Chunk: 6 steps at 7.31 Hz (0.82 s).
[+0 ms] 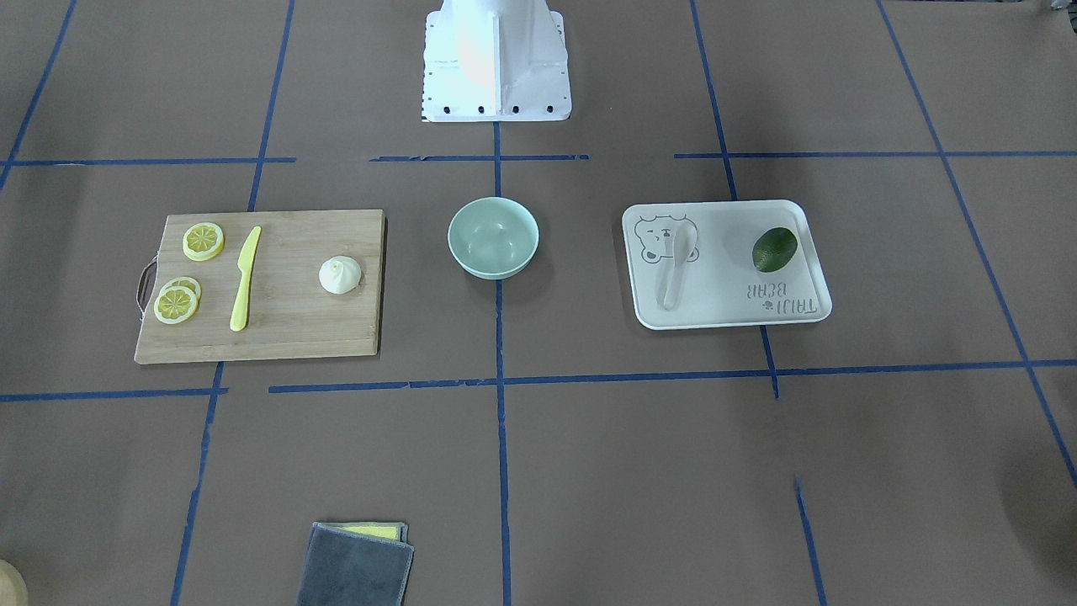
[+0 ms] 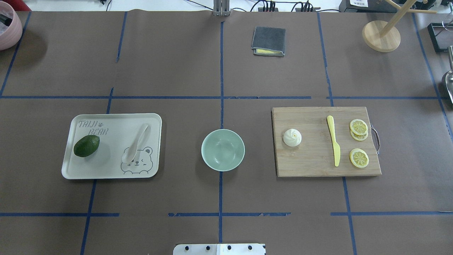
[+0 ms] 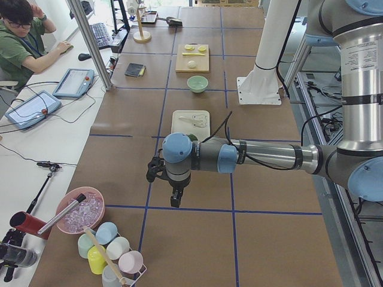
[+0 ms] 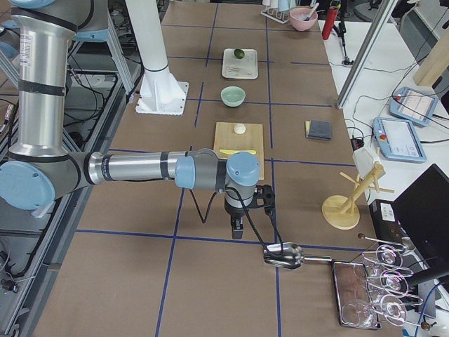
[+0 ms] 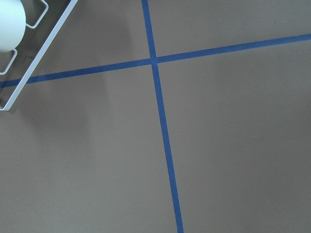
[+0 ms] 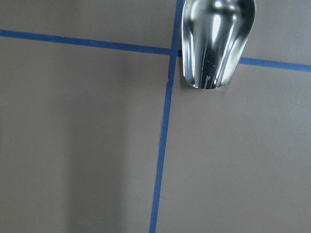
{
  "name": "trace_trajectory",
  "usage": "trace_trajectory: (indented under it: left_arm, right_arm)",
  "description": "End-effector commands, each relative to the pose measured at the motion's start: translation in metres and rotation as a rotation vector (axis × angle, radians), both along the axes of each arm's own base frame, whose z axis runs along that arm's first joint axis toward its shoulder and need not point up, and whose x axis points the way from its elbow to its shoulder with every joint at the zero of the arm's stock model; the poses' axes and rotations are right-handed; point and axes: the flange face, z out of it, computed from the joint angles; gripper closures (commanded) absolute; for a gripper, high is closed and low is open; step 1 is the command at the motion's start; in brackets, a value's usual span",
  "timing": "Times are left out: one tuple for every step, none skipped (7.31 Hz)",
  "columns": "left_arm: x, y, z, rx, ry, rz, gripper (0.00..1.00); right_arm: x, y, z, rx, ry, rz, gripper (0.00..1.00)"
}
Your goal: Put spoon and bun in bowl
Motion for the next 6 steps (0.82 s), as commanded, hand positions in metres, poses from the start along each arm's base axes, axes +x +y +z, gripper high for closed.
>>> trace_trajectory:
  left_arm:
    - [0.003,-0.013,-0.022,0.138,-0.004,0.006,0.0]
    - [0.005,-0.026,-0.038,0.207,-0.004,0.01,0.0]
    - [0.007,-0.048,-0.061,0.251,0.001,0.007,0.0]
    - [0.007,-0.054,-0.07,0.272,0.008,0.009,0.0]
    - [0.008,-0.063,-0.095,0.374,0.011,0.009,0.0]
    - [0.008,-0.066,-0.109,0.513,0.012,0.006,0.0]
  right_arm:
    - [-0.001,-0.013,-0.022,0.052,-0.002,-0.006,0.0]
    - [-0.002,-0.014,-0.023,0.044,-0.009,0.0,0.0]
    - [-0.003,-0.019,-0.032,0.063,-0.02,0.001,0.0]
    - [-0.007,-0.05,-0.048,0.11,-0.016,-0.005,0.0]
    - [-0.012,-0.06,-0.057,0.164,-0.019,-0.013,0.0]
    - [-0.014,-0.067,-0.064,0.205,-0.028,-0.003,0.0]
